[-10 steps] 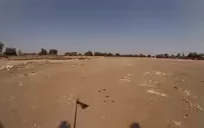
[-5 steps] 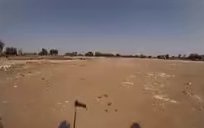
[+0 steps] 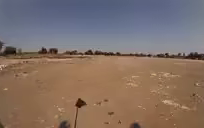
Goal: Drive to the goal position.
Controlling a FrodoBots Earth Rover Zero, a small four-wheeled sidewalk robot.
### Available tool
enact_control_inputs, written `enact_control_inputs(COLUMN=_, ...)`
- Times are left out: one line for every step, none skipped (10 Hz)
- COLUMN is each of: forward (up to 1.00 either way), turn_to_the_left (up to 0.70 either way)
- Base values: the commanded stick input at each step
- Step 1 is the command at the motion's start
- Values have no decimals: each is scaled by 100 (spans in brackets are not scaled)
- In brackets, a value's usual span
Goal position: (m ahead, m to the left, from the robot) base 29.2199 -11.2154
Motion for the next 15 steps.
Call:
enact_control_inputs(forward=50, turn_to_the_left=0)
enact_control_inputs(forward=50, turn_to_the_left=0)
enact_control_inputs(forward=50, turn_to_the_left=0)
enact_control_inputs(forward=50, turn_to_the_left=0)
enact_control_inputs(forward=50, turn_to_the_left=0)
enact_control_inputs(forward=50, turn_to_the_left=0)
enact_control_inputs(forward=50, turn_to_the_left=0)
enact_control_inputs(forward=50, turn_to_the_left=0)
enact_control_inputs(forward=50, turn_to_the_left=0)
enact_control_inputs(forward=50, turn_to_the_left=0)
enact_control_inputs(forward=50, turn_to_the_left=0)
enact_control_inputs(forward=50, turn_to_the_left=0)
enact_control_inputs(forward=50, turn_to_the_left=0)
enact_control_inputs(forward=50, turn_to_the_left=0)
enact_control_inputs(forward=50, turn_to_the_left=0)
